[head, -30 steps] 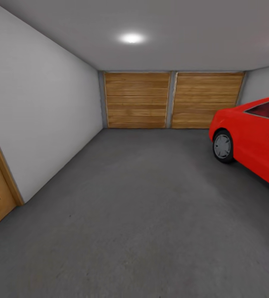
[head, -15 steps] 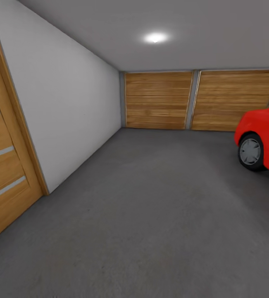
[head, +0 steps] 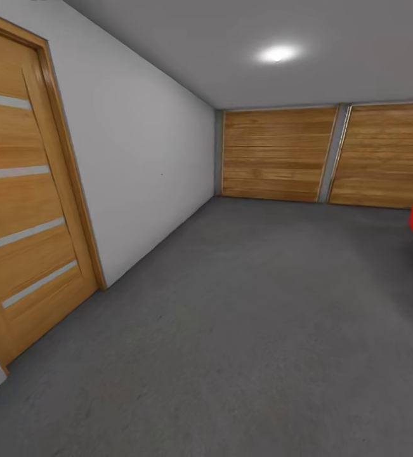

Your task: Move the two storage containers from the living room to the garage. In the garage, place one container on the floor and stack the other container on top of it (either order is fine).

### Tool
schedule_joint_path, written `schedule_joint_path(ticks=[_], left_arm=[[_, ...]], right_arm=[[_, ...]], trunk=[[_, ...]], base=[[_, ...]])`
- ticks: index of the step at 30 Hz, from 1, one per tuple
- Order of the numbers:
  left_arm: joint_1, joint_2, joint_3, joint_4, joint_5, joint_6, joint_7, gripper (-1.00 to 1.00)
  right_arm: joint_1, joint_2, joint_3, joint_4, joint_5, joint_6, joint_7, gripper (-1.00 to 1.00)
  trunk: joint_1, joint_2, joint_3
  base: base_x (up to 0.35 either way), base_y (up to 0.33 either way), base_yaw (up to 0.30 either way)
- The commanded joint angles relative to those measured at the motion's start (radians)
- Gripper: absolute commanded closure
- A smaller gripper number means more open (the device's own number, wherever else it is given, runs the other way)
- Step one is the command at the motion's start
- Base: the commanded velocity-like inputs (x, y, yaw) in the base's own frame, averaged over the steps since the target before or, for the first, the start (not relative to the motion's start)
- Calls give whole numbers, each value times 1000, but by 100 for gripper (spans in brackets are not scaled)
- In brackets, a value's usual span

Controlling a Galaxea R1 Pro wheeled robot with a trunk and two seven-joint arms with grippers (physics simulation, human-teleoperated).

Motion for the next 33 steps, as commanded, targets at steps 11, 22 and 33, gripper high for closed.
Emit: schedule_joint_path(ticks=[11,22,33], left_arm=[[0,1,-2,-2,8,-1,3,-100],[0,1,-2,-2,8,-1,3,-100],[0,1,-2,-2,8,-1,3,-100]], right_arm=[[-1,0,0,1,10,-3,0,-100],[-1,0,0,1,10,-3,0,-100],[-1,0,0,1,10,-3,0,-100]], trunk=[[1,0,-1],[1,0,-1],[1,0,-1]], base=[[312,-116,300],[313,-120,300],[314,-120,300]])
